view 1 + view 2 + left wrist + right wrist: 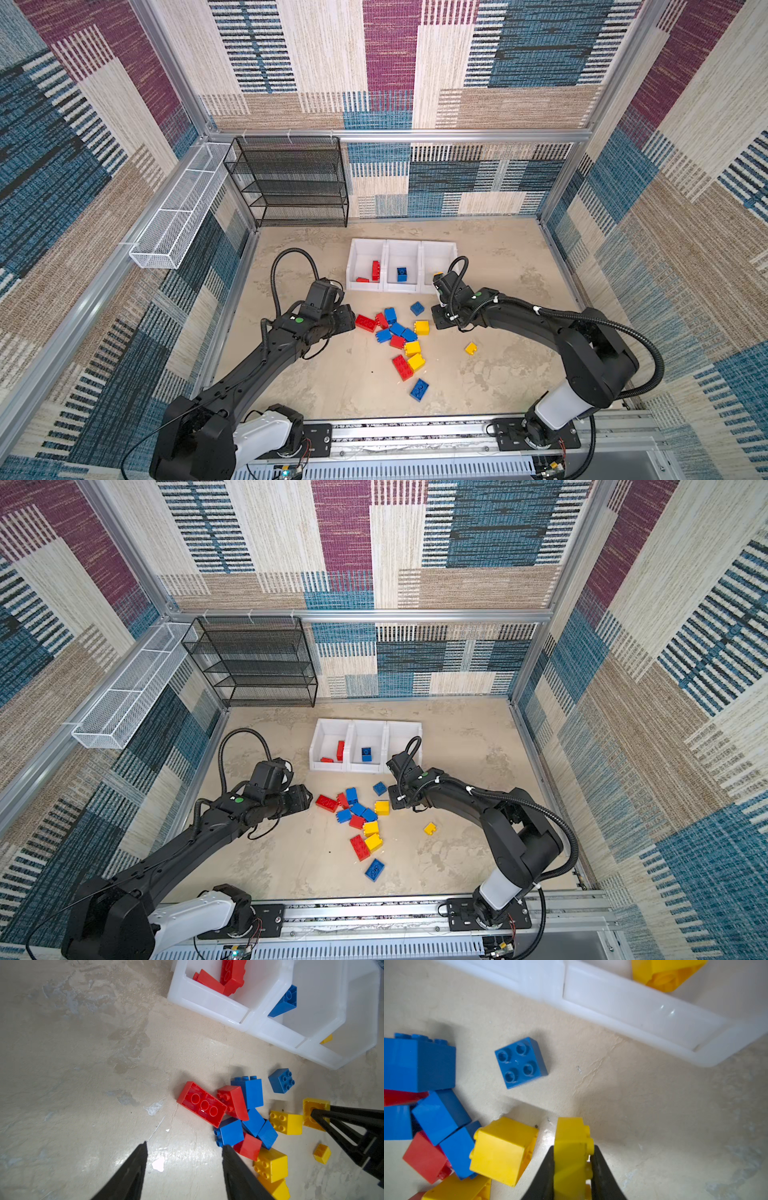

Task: Sort the legos into containers by color
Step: 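Carry the yellow brick into the farthest bin and release it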

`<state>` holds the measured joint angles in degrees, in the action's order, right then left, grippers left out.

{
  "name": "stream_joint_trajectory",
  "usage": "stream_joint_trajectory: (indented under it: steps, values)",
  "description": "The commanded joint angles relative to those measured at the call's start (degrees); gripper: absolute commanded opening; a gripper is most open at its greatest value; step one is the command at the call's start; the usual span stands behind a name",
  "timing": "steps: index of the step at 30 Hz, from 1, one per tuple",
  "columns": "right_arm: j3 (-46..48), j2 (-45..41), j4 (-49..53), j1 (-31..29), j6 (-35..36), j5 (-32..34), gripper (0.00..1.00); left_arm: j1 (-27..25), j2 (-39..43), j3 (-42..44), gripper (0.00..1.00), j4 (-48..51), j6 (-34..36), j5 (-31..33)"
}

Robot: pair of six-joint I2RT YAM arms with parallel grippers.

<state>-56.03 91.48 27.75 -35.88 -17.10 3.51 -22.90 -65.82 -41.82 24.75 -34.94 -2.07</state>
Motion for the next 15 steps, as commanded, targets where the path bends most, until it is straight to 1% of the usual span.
stream_joint_trajectory:
  steps: [1, 4, 8, 12, 15]
  values:
    - [-3.8, -1.5, 0.7, 0.3, 0.9, 1.9, 0.27, 0.0, 1.0, -0.3, 0.61, 1.0, -0.4, 0.3]
    - [-9.7, -1.0, 2.3, 1.7, 3.0, 4.1, 0.28, 0.0, 1.3, -0.3, 0.61, 1.4, -0.1, 0.5]
    - [-16.6, 2.9, 2.2, 4.6, 4.3, 5.4, 0.28, 0.0, 1.5, 0.2, 0.61, 1.3, -0.6, 0.1]
    - [-20.6, 8.7, -0.4, 7.2, 2.5, 5.2, 0.28, -0.1, 2.3, 1.1, 0.61, 1.1, -1.3, -0.5]
    - [-23.5, 12.8, -1.1, 8.0, 1.1, 3.9, 0.28, -0.2, 3.6, 1.9, 0.61, 1.1, -1.7, -0.7]
